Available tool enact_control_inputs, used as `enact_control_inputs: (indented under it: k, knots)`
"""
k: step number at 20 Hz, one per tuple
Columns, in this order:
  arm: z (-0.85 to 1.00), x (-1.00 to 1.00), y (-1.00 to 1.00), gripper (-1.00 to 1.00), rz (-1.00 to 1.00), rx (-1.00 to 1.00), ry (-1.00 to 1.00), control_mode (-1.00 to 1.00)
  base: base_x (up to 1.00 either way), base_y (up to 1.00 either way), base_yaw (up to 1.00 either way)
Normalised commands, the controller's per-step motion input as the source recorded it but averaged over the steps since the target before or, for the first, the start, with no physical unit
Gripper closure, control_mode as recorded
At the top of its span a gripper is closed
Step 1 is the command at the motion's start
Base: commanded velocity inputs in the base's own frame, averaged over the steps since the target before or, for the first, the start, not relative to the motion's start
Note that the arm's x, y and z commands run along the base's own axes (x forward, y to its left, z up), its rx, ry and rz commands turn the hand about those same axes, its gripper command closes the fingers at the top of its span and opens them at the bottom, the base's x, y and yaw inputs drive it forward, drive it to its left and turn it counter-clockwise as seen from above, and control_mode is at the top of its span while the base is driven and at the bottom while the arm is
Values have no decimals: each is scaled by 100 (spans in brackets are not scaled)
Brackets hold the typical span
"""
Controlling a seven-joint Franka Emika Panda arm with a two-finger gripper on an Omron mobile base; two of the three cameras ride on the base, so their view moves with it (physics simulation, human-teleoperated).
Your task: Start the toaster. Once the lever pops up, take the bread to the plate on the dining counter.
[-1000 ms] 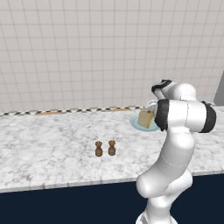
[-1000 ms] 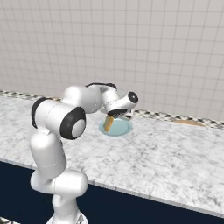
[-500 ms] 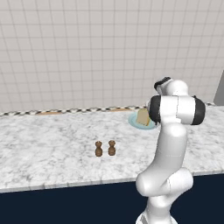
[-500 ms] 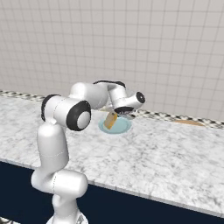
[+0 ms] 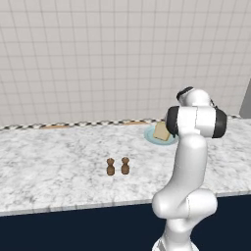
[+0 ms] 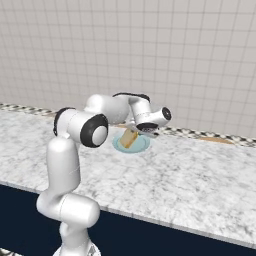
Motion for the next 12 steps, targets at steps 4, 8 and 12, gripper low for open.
enact_control_inputs:
  k: [4, 8, 12]
  knots:
    - [0, 0, -2, -100, 0, 0, -4, -100, 0, 0, 0]
    - [-1, 0, -24, -100, 0, -2, -7, -100, 0, 0, 0]
    - [0, 0, -29, -100, 0, -5, -12, -100, 0, 0, 0]
